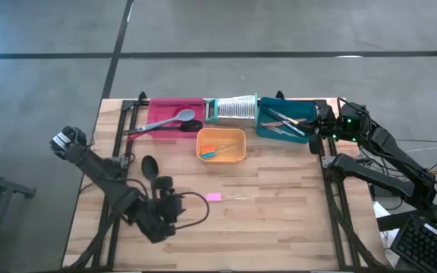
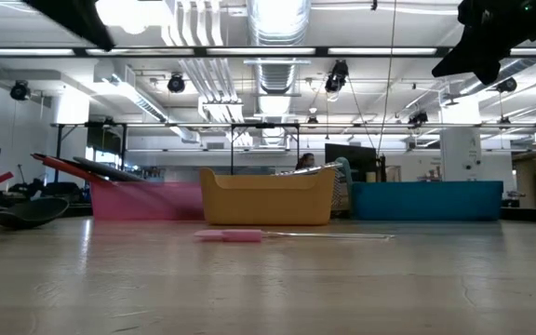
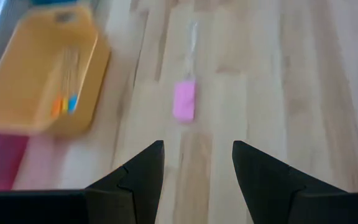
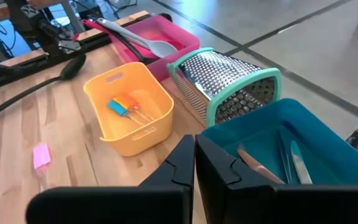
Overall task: Pick & Place Kitchen Items
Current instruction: Put the black spoon into the pink bin
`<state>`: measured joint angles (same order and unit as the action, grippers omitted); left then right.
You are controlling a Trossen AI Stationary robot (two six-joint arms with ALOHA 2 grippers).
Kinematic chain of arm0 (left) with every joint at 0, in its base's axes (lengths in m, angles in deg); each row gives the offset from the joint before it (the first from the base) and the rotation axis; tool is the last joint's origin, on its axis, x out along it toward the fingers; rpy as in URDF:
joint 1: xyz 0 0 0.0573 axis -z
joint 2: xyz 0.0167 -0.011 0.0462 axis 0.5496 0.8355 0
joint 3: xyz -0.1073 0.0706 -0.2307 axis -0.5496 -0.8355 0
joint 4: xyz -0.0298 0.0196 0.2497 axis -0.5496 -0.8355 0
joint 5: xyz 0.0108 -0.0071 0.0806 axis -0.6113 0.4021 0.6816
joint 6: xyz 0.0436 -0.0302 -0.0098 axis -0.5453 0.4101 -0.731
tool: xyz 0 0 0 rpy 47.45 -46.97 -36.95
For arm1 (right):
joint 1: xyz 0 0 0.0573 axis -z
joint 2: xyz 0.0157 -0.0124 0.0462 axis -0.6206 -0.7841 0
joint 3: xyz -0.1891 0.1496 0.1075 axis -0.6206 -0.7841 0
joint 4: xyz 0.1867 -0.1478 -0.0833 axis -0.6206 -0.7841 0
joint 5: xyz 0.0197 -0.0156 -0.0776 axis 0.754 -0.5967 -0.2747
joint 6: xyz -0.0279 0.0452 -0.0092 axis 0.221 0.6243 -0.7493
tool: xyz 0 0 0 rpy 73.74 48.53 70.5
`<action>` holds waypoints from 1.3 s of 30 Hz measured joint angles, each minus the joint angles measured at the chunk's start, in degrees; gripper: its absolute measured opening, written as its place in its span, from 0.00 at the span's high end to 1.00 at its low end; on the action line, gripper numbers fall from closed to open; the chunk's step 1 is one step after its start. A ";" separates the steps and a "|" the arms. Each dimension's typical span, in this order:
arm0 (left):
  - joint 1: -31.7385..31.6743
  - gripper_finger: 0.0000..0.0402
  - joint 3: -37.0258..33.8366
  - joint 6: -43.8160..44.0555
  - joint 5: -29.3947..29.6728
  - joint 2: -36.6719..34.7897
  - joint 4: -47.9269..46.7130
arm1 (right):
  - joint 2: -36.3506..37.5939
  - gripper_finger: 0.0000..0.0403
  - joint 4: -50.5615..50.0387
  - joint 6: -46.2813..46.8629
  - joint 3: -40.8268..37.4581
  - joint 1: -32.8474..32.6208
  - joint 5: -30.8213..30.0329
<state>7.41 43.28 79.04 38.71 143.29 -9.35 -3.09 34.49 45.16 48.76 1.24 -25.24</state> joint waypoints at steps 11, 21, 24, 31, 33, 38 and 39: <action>0.99 0.51 -0.43 43.38 -5.74 0.00 -29.90 | -0.01 0.98 0.00 0.58 0.00 0.00 -0.02; 0.99 0.51 -0.51 27.42 -12.34 0.00 -35.40 | -0.07 0.98 0.00 1.26 0.00 0.00 -0.02; 0.99 0.51 -1.35 22.46 -14.01 0.00 -35.35 | -0.08 0.98 0.00 1.47 0.00 0.00 -0.02; 0.99 0.51 -8.47 17.08 -25.37 0.62 -35.25 | -0.08 0.98 0.00 1.48 0.00 0.00 -0.02; 0.99 0.51 -10.81 21.49 -27.80 0.72 -35.23 | -0.08 0.98 0.00 1.51 0.00 0.00 -0.02; 0.79 0.51 -13.61 43.58 -28.21 0.72 -35.16 | -0.26 0.98 0.00 1.99 0.00 0.00 -0.02; 0.66 0.51 -13.59 48.96 -28.19 0.72 -34.94 | -0.38 0.98 0.02 2.49 0.00 0.00 -0.02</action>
<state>8.07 29.69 128.00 10.52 144.01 -44.28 -3.48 34.51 47.65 48.76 1.24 -25.26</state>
